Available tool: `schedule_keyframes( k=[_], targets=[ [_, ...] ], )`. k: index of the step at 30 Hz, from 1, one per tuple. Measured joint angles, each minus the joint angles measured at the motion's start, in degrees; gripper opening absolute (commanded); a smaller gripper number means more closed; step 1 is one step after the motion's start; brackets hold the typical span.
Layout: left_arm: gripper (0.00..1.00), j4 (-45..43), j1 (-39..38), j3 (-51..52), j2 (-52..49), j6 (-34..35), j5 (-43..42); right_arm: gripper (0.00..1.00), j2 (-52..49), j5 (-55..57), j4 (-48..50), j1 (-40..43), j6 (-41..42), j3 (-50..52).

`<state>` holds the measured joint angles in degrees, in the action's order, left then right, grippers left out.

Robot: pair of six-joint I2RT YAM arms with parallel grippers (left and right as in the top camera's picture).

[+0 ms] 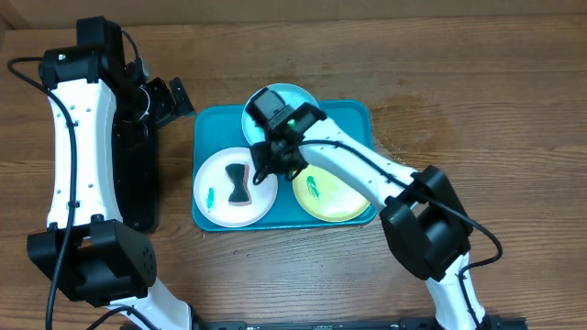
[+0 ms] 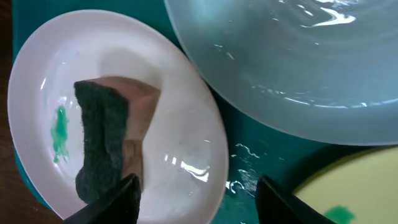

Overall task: Clean dirty plates on tray and stack at the side
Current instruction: 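Reach the right gripper to the pink plate rim and grip it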

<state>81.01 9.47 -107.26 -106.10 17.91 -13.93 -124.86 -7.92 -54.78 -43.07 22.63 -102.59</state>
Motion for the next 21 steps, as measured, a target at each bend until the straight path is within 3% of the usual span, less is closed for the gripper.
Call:
schedule_keyframes(
  k=[11,14,17,21],
  targets=[
    [1.0,0.04,0.0,0.0,0.0,0.0,0.0,0.58,-3.76,5.2,1.18,-2.29,-0.11,0.0],
    [0.89,1.57,0.0,0.0,0.0,-0.42,0.0,0.48,-5.42,5.42,1.14,-2.29,-0.02,0.0],
    [0.65,2.1,0.0,0.0,0.0,-2.45,-0.02,0.38,-5.7,5.33,1.11,-2.29,-0.07,0.0],
    [0.57,3.32,-0.24,0.11,0.0,-4.92,-0.24,0.25,-5.73,5.25,0.96,-2.29,-0.02,0.0]
  ],
)
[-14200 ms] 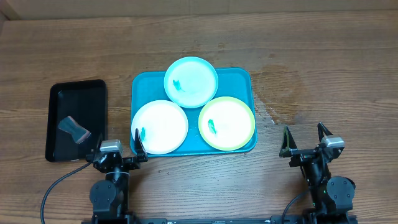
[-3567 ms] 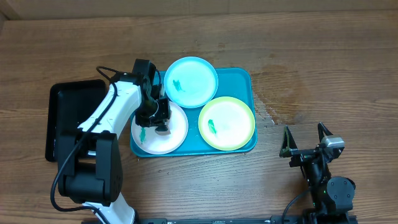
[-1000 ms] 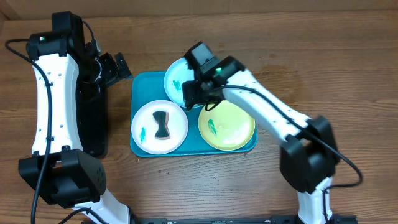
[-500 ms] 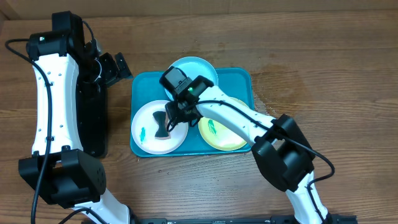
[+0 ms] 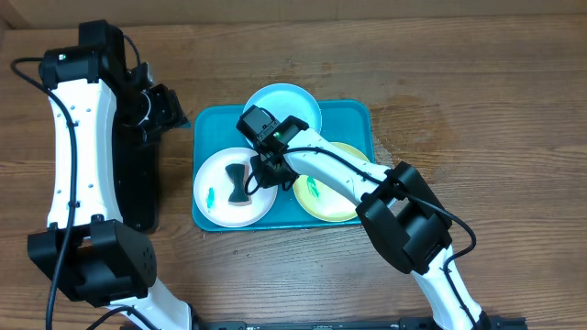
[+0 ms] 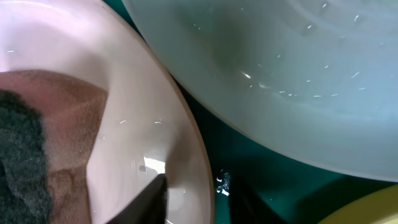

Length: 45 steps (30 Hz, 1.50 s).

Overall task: Clean dirty plates on tray and stack at the side
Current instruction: 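Reach the right gripper to the pink plate rim and grip it, then scrub the pink plate with the sponge while the right gripper holds it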

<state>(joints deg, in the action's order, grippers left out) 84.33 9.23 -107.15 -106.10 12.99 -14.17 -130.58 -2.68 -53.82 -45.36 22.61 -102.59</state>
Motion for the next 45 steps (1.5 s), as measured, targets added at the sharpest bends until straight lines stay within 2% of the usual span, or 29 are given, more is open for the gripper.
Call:
schedule_keyframes(
  k=[3,4,5,7,12,13,17,25,30,34,35,37,38,39,41,45],
  targets=[
    [0.47,-0.09,-1.03,1.68,0.0,-1.07,-0.13,0.2,-0.11,-0.09,-0.02,0.0,-0.02,0.0],
    [0.37,-0.42,-1.4,2.54,0.0,-1.27,-0.15,0.19,-0.11,-0.07,-0.07,0.0,-0.11,0.0],
    [0.36,-1.11,-1.97,4.13,0.0,-1.4,-0.33,0.18,-0.13,-0.09,-0.09,0.0,-0.13,0.0],
    [0.38,-3.13,-3.04,7.56,0.0,-1.66,-1.14,0.16,-0.15,-0.09,-0.09,0.0,-0.13,0.0],
    [0.7,-9.11,-5.84,19.19,0.0,-2.71,-3.41,0.13,-0.17,-0.09,-0.31,0.02,-0.09,0.0],
    [0.72,-10.43,-6.34,21.53,0.0,-2.8,-4.07,0.13,-0.17,-0.09,-0.33,0.0,-0.11,0.0],
    [0.68,-15.61,-7.61,28.09,0.0,-4.85,-7.32,0.13,-0.17,-0.11,-0.33,0.02,-0.11,0.0],
    [0.6,-28.5,-8.09,35.45,-0.07,-4.52,-9.64,0.13,-0.17,-0.09,-0.37,0.0,-0.09,0.0],
    [0.51,-31.45,-8.83,36.72,-2.03,-4.09,-9.9,0.13,-0.17,-0.11,-0.35,0.02,-0.11,0.0],
    [0.51,-31.71,-9.44,36.81,-2.8,-3.98,-9.92,0.13,-0.17,-0.11,-0.33,0.0,-0.11,0.0],
    [0.5,-32.13,-9.66,36.92,-2.8,-3.98,-9.9,0.13,-0.17,-0.09,-0.31,0.0,-0.11,0.0],
    [0.39,-32.79,-10.01,37.73,-2.8,-3.98,-9.77,0.13,-0.17,-0.11,-0.35,0.02,-0.13,0.0],
    [0.38,-32.79,-10.01,37.97,-2.8,-3.85,-9.68,0.13,-0.17,-0.09,-0.35,0.02,-0.11,0.0],
    [0.31,-33.16,-10.01,38.21,-2.8,-3.91,-9.6,0.13,-0.17,-0.09,-0.37,0.02,-0.11,0.0],
    [0.04,-33.53,-10.01,38.82,-2.8,-3.82,-9.05,0.13,-0.17,-0.09,-0.35,0.0,-0.13,0.0],
    [0.04,-33.35,-10.19,39.3,-2.8,-1.22,-4.26,0.13,-0.17,-0.09,-0.37,0.0,-0.11,0.0]
  ],
)
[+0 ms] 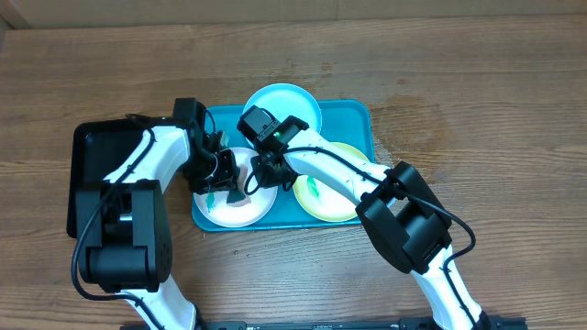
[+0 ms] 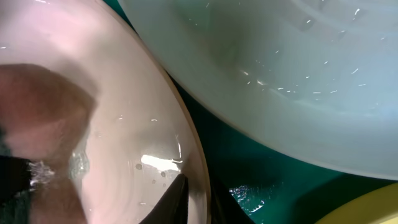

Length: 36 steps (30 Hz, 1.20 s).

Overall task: Clean dirty plates on tray and stack at the side
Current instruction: 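Scrub the pink plate with the sponge while the right gripper holds it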

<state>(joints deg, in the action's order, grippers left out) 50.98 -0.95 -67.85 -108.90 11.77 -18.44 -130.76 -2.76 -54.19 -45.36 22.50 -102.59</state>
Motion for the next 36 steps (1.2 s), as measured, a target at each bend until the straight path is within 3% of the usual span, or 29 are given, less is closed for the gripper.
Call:
schedule_keyframes(
  k=[5,7,10,12,16,19,22,24,27,30,33,34,36],
  targets=[
    [0.04,3.32,-0.92,-0.66,0.22,4.85,12.63,0.11,0.0,-0.26,-0.52,0.0,0.0,0.0],
    [0.04,5.88,-0.9,-0.92,0.31,7.43,23.15,0.11,0.0,-0.31,-0.66,0.0,0.0,0.0],
    [0.04,10.45,-0.92,-4.2,0.02,10.62,28.92,0.11,0.0,-1.33,-0.46,-0.13,0.02,0.0],
    [0.04,11.41,-0.79,-6.99,-0.22,10.71,28.06,0.11,0.0,-1.46,-0.52,-0.11,0.0,0.0],
    [0.04,4.52,-0.2,-8.81,-0.26,6.84,12.31,0.11,0.0,-1.46,-0.44,-0.11,-0.02,0.0],
    [0.04,1.75,-0.2,-5.09,-0.31,5.03,5.99,0.11,0.0,-1.42,-0.42,-0.09,0.0,0.0],
    [0.04,-3.63,-0.2,0.17,0.07,4.48,6.58,0.09,0.0,-1.22,-0.48,-0.11,0.02,0.0],
    [0.05,-3.67,-1.27,1.31,1.31,4.66,12.2,0.08,0.0,-1.27,-0.5,-0.09,0.17,0.0],
    [0.04,1.95,-1.79,1.64,1.64,7.82,29.0,0.06,0.0,-1.75,-0.85,0.09,0.44,-0.2],
    [0.04,3.96,-2.73,1.84,1.49,9.42,35.47,0.06,0.0,-4.13,0.2,-0.04,0.44,-0.28],
    [0.04,7.8,-2.29,-2.38,0.76,9.57,34.73,0.06,0.0,-3.78,-0.09,0.0,0.44,-0.28],
    [0.04,7.08,-1.6,-4.02,0.74,9.01,31.39,0.06,0.0,-3.23,-0.26,0.24,0.46,-0.28],
    [0.04,-0.68,-0.44,-6.36,0.66,5.84,15.93,0.06,0.0,-2.47,-0.42,0.87,0.42,-0.28]
  ],
)
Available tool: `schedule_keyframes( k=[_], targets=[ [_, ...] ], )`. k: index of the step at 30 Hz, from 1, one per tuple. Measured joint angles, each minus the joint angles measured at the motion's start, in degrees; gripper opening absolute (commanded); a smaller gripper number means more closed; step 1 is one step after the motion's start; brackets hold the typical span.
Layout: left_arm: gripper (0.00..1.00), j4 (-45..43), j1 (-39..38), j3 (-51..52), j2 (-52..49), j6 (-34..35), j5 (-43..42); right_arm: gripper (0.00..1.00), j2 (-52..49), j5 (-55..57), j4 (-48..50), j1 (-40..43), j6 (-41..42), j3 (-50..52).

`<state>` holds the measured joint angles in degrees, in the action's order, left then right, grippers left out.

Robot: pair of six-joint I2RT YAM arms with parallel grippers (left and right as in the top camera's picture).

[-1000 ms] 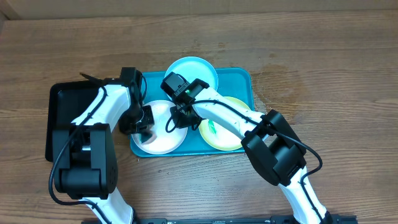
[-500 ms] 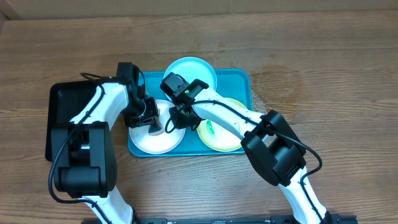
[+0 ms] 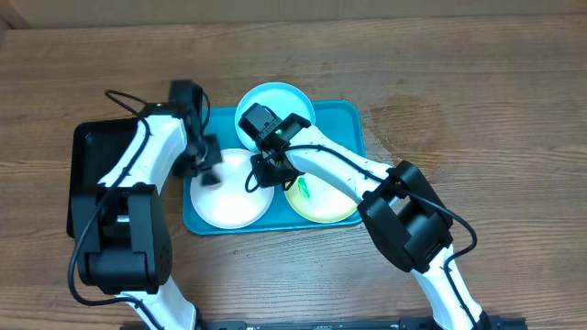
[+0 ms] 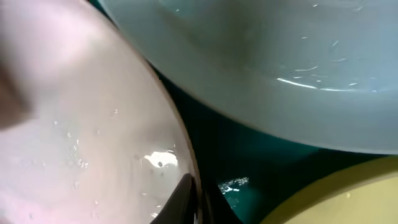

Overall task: Clean dirty plates on tray and stack at the side
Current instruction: 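Scrub the pink plate with the sponge while the right gripper holds it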

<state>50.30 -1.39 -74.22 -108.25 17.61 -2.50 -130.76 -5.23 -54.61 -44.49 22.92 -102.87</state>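
Observation:
On the teal tray (image 3: 353, 124) lie a white plate (image 3: 234, 197), a pale blue plate (image 3: 275, 101) and a yellow plate (image 3: 335, 202) bearing a green smear (image 3: 303, 191). My right gripper (image 3: 260, 171) is shut on the white plate's right rim; the right wrist view shows its fingers (image 4: 180, 196) pinching that rim (image 4: 186, 168). My left gripper (image 3: 207, 170), blurred, is at the plate's left edge with the dark sponge (image 3: 210, 176) in it. No green mark shows on the white plate.
A black bin (image 3: 92, 174) stands left of the tray, under the left arm. The blue plate (image 4: 280, 62) and yellow plate (image 4: 348, 199) crowd close to the right gripper. Bare wooden table lies right of the tray.
The left gripper has gone from the middle of the white plate to its left edge, sponge with it. The plate's green smear is gone. The tray sits slightly further left.
The sponge lay on the smeared white plate with my right gripper open beside its rim and the left arm far off. Then the right gripper closed on the rim. The left gripper came onto the sponge, and now the plate shows white.

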Motion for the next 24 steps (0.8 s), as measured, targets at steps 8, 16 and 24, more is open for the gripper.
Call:
schedule_keyframes(
  k=[8,16,24],
  targets=[
    [0.04,-8.15,-3.17,7.28,-0.57,-1.51,-17.66,0.06,0.0,0.42,0.0,0.15,-0.04,0.0],
    [0.04,7.32,-4.52,6.38,0.17,1.79,8.17,0.06,0.0,0.57,-0.09,0.15,-0.04,0.0],
    [0.05,7.54,-4.11,-0.2,-0.92,3.04,10.16,0.06,0.0,0.57,-0.13,0.15,-0.04,0.0]
  ],
)
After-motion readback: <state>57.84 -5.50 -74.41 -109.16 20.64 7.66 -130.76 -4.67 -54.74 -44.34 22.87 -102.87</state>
